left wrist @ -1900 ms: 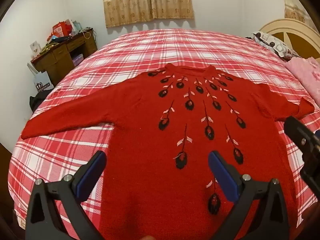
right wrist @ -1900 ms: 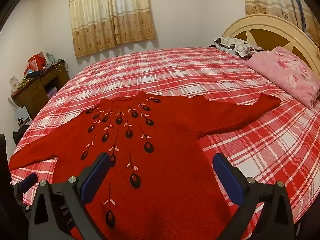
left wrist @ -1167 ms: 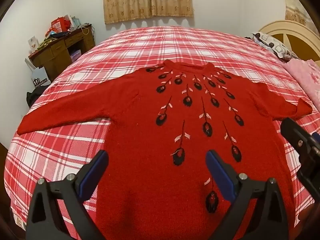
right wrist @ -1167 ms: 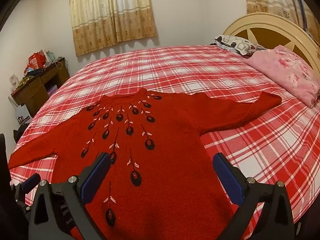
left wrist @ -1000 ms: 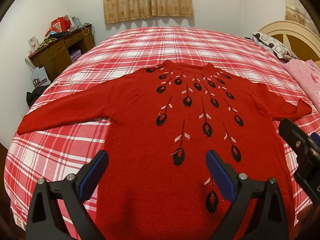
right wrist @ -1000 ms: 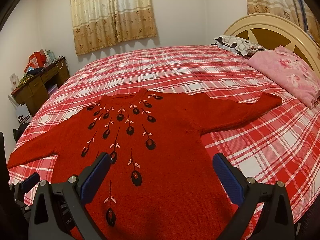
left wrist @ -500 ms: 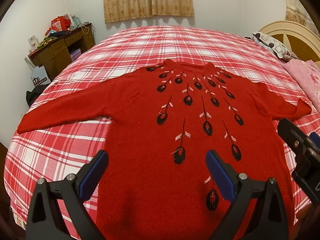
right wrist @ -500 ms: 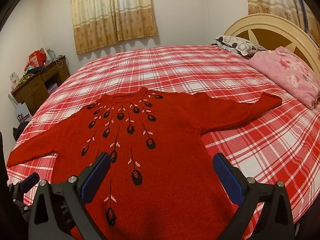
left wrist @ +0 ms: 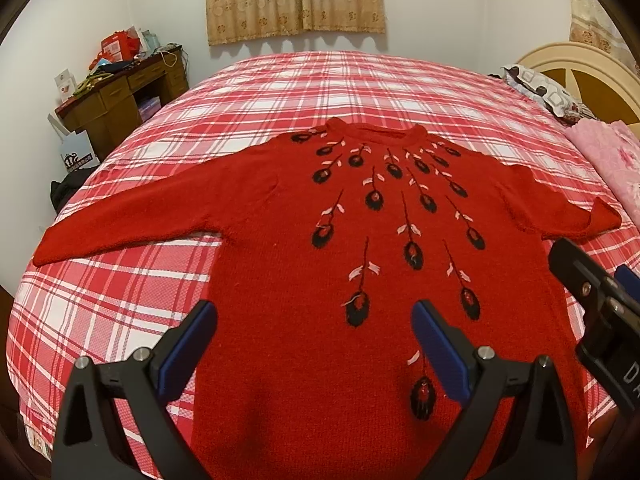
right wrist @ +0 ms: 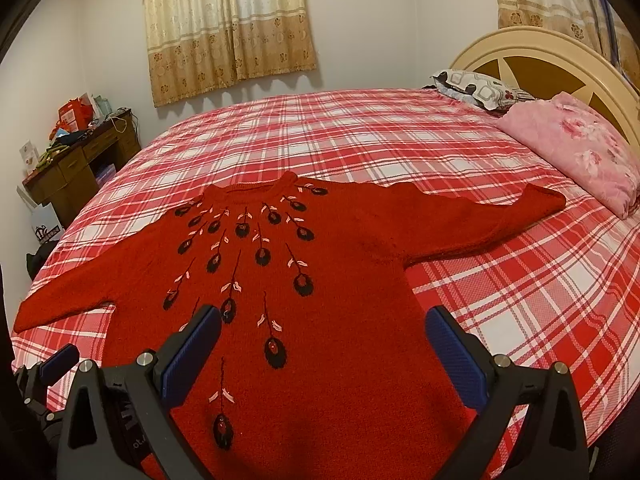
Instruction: Fold small clothes
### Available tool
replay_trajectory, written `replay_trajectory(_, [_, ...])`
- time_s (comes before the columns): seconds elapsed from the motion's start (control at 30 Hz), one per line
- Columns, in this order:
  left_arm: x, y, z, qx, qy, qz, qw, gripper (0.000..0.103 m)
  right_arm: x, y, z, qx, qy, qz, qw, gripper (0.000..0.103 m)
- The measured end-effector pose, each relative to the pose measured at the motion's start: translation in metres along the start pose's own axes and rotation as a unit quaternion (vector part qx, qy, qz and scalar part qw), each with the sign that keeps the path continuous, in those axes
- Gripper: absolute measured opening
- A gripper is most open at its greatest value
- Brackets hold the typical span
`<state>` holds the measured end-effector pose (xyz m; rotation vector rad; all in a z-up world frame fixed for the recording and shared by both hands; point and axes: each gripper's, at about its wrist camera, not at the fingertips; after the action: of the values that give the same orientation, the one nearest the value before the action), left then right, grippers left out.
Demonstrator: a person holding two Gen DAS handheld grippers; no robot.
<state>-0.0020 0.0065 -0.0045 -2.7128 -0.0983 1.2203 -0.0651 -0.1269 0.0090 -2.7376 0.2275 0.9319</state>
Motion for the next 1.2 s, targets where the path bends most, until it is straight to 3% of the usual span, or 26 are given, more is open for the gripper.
replay_trajectory(1.2, [0.0025, -0.0006, 0.0030, 0.000, -0.006, 0.000, 1.0000, 0.099, 0.0034, 0.0006, 0.0054, 0.004, -0.006, -0.001, 1.000, 0.102])
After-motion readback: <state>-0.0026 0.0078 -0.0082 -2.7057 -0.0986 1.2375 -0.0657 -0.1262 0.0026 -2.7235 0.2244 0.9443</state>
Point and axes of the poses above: each gripper's, at about its wrist camera, not at the fingertips, and x roughly the way its jaws point, y to its right, z to its underside, and after that the axes turned 11 degrees about -z, right-handed
